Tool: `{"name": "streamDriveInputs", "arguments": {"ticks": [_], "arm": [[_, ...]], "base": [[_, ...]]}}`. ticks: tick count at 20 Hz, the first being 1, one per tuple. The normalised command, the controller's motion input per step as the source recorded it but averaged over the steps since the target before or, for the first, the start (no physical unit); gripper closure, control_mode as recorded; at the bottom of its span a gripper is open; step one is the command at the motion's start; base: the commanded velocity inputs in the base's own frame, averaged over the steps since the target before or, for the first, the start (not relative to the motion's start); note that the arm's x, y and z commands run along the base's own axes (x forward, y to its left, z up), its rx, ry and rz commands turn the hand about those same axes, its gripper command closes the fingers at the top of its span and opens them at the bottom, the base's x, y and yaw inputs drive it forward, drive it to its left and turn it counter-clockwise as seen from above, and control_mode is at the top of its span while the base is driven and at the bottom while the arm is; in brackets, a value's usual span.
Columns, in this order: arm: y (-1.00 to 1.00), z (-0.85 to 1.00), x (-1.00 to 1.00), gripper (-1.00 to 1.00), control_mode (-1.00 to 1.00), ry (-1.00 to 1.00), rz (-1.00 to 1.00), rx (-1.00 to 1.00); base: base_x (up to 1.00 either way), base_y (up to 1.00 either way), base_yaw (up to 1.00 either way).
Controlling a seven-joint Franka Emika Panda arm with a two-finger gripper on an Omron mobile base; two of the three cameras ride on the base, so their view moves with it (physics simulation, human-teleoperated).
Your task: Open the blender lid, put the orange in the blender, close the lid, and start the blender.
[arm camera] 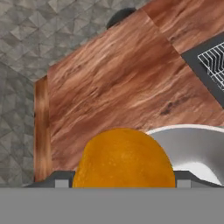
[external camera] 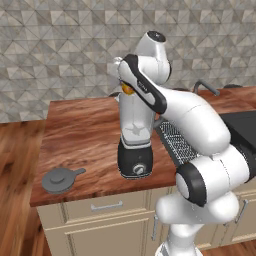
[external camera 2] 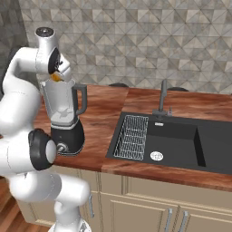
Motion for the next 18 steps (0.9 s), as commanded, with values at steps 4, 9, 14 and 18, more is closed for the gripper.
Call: {"name": "streamDriveInputs", "arguments": {"ticks": [4, 9, 14, 18], "arm": [[-0.07, -0.33, 0.37, 1.00, -1.00, 0.16, 0.14, 0.00], [-0.37, -0.07, -0.04, 1.00, -1.00, 0.00, 0.11, 0.00], [-0.41, -0.06, -0.55, 1.00, -1.00, -0.11, 0.09, 0.00], [0.04, -0.36, -0.19, 1.00, -1.00, -0.01, 0.05, -0.01]], "base": [[0.00, 0.00, 0.00], [0.00, 0.00, 0.00], [0.00, 0.00, 0.00], [0.00, 0.00, 0.00]]}}
